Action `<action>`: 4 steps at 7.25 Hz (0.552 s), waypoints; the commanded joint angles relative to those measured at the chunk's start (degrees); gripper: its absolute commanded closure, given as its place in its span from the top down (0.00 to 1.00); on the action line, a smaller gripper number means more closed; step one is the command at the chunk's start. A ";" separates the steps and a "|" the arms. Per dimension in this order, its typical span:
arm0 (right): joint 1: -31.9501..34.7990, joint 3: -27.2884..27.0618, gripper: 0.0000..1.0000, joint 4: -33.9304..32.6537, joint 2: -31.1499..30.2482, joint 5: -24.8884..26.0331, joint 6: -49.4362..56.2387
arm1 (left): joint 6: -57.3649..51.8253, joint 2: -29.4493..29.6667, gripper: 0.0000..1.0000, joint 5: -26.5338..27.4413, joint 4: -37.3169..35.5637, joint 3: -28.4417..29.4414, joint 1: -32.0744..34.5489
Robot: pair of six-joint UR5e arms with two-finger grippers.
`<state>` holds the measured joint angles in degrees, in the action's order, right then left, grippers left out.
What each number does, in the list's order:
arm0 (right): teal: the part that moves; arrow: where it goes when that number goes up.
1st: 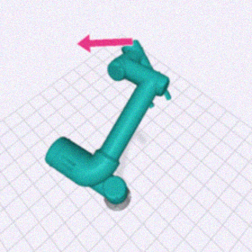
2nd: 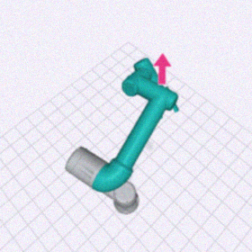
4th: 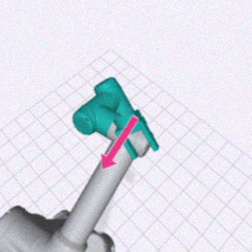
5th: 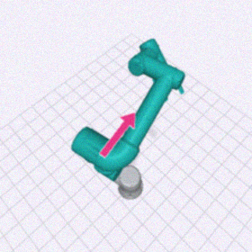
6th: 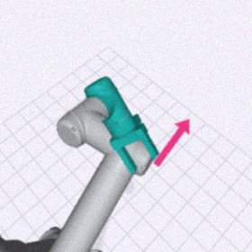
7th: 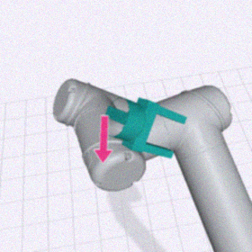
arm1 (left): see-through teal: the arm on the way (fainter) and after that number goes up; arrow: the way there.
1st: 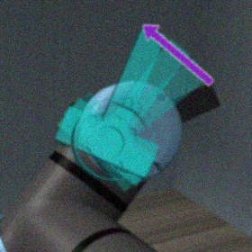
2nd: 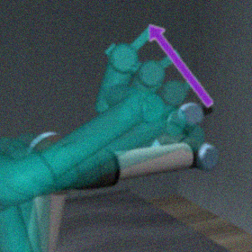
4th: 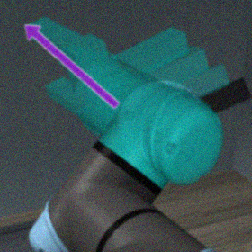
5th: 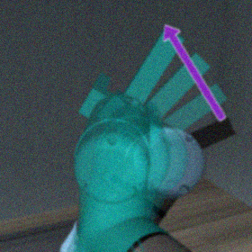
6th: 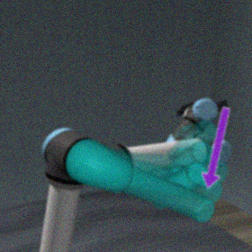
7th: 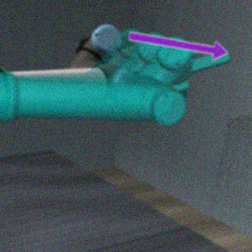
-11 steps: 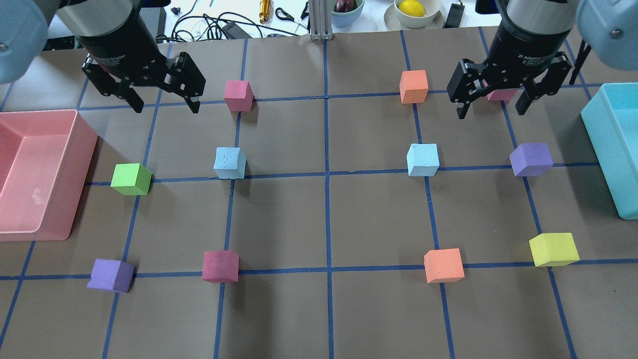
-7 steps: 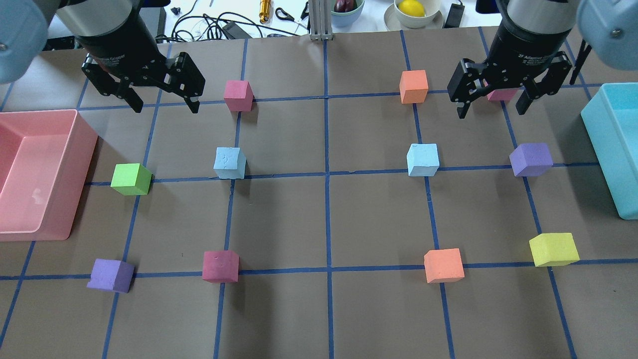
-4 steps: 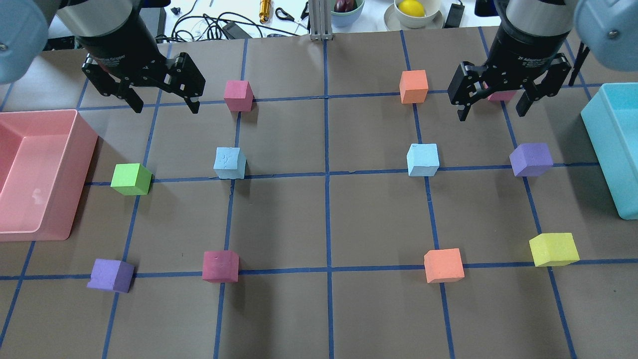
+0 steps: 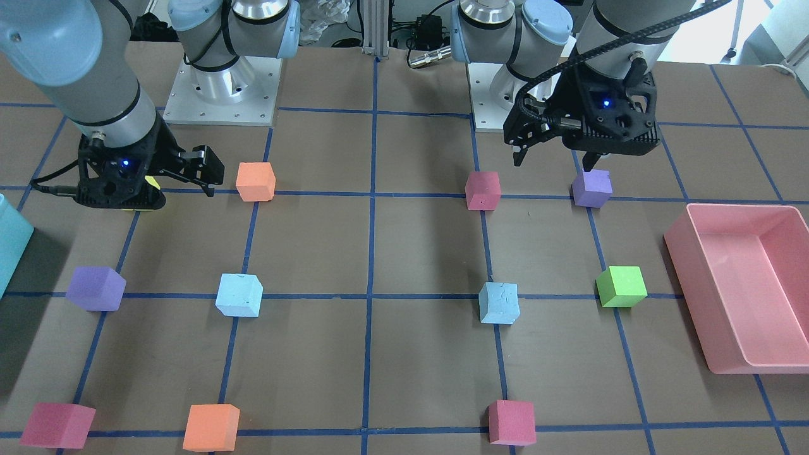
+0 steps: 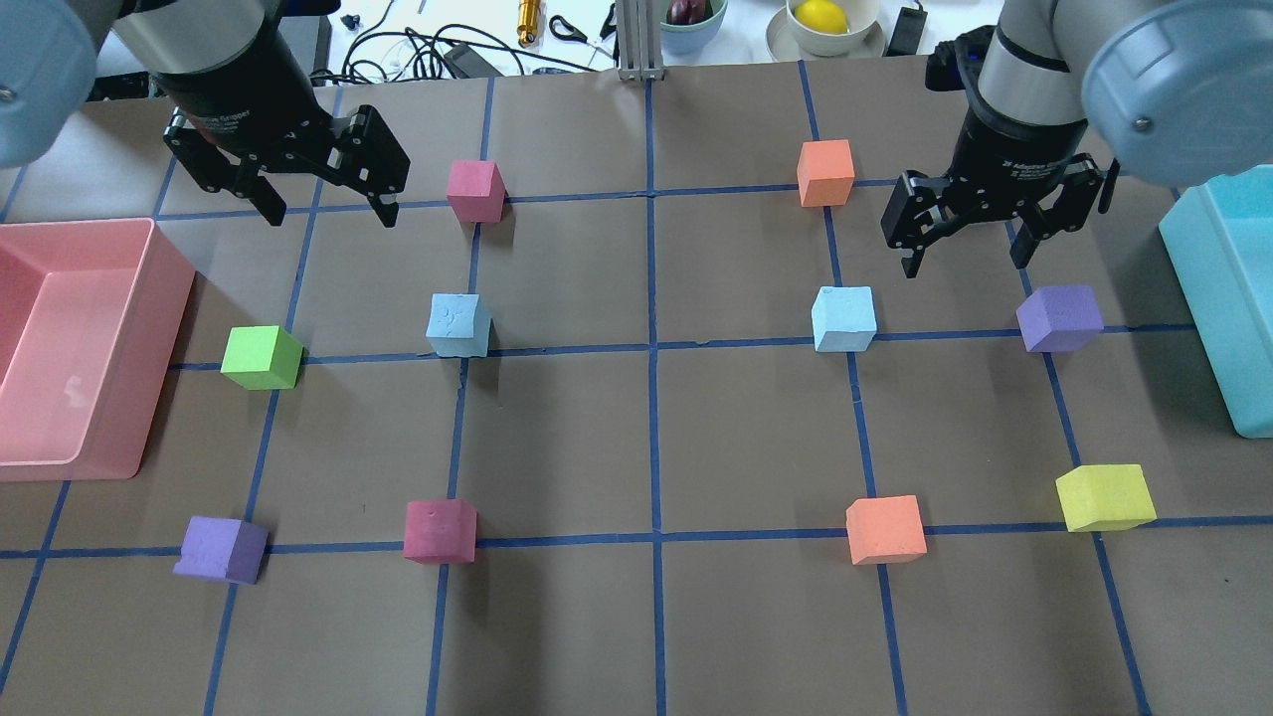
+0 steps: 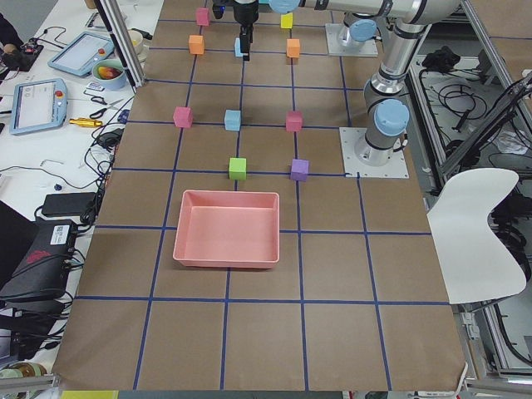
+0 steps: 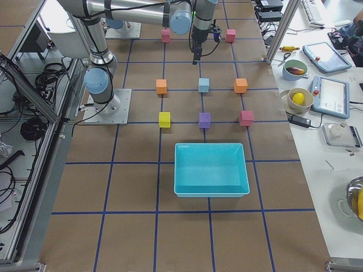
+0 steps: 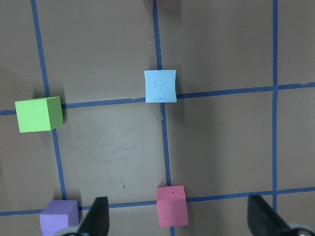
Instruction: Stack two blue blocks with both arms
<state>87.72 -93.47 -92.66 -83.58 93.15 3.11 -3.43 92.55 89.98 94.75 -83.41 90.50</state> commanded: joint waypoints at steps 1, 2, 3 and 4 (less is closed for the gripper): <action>0.08 -5.02 1.00 -13.09 7.60 -0.16 -0.64 | 0.00 0.00 1.00 -0.06 0.00 0.00 0.03; 0.26 -6.88 1.00 -19.60 10.87 -0.16 -0.30 | 0.00 0.00 1.00 -0.15 0.00 0.00 0.03; 0.52 -7.16 1.00 -20.97 12.38 -0.25 0.05 | 0.00 0.00 1.00 -0.15 -0.09 0.00 0.03; 0.70 -7.16 1.00 -24.47 13.96 -4.17 -0.20 | 0.00 0.00 1.00 0.02 -0.09 0.00 0.03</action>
<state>88.18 -100.18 -112.87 -71.94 91.97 2.97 -3.43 92.55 89.88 94.69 -83.41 90.53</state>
